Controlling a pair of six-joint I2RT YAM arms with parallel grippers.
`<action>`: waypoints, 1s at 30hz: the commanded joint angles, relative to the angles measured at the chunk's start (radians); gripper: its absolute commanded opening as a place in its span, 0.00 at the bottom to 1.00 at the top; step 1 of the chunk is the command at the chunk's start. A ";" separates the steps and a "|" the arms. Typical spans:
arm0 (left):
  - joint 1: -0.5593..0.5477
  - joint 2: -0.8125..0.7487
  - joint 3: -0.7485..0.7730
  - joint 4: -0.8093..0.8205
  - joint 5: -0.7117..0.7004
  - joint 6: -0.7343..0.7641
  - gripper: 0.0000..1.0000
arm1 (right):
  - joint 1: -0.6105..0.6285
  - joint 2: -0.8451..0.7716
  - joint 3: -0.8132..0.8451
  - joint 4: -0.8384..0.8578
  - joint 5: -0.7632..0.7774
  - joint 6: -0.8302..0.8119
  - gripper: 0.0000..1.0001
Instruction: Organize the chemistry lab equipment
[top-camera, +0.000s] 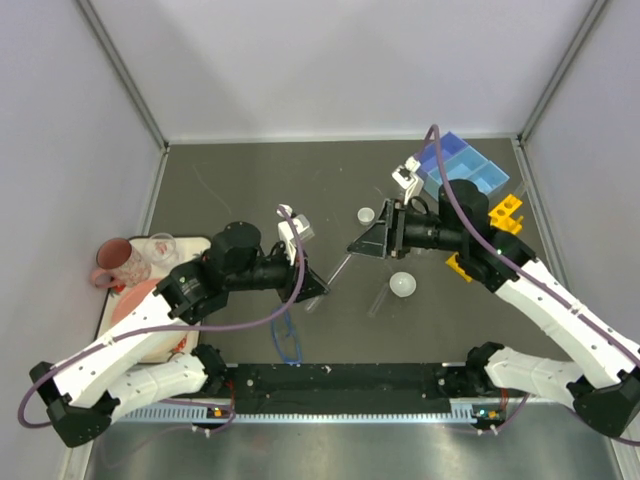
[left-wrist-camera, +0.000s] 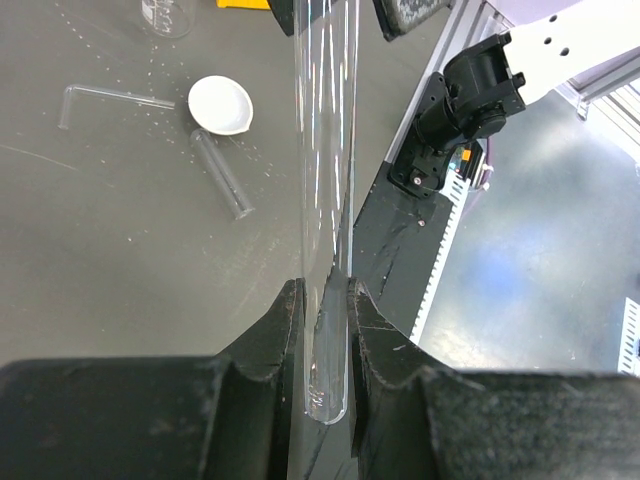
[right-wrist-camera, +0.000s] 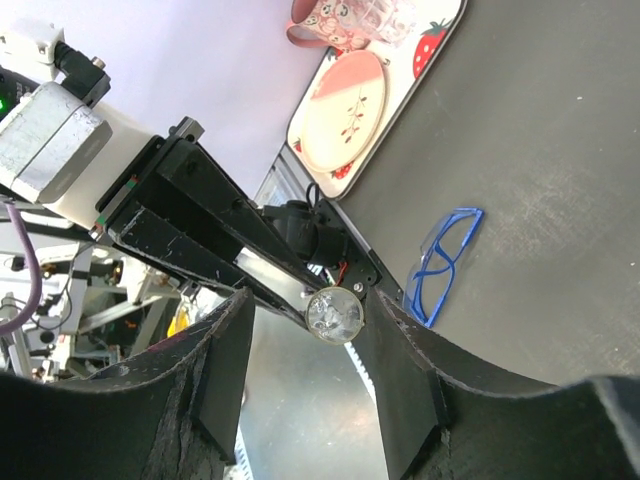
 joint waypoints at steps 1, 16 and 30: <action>0.007 -0.029 0.000 0.069 0.022 -0.007 0.04 | 0.033 0.006 0.029 0.067 0.008 0.012 0.49; 0.016 -0.037 0.000 0.069 0.031 -0.005 0.06 | 0.055 0.036 0.043 0.094 0.017 0.020 0.29; 0.019 0.014 0.066 -0.006 -0.084 0.033 0.85 | 0.055 0.039 0.052 0.087 0.031 0.014 0.18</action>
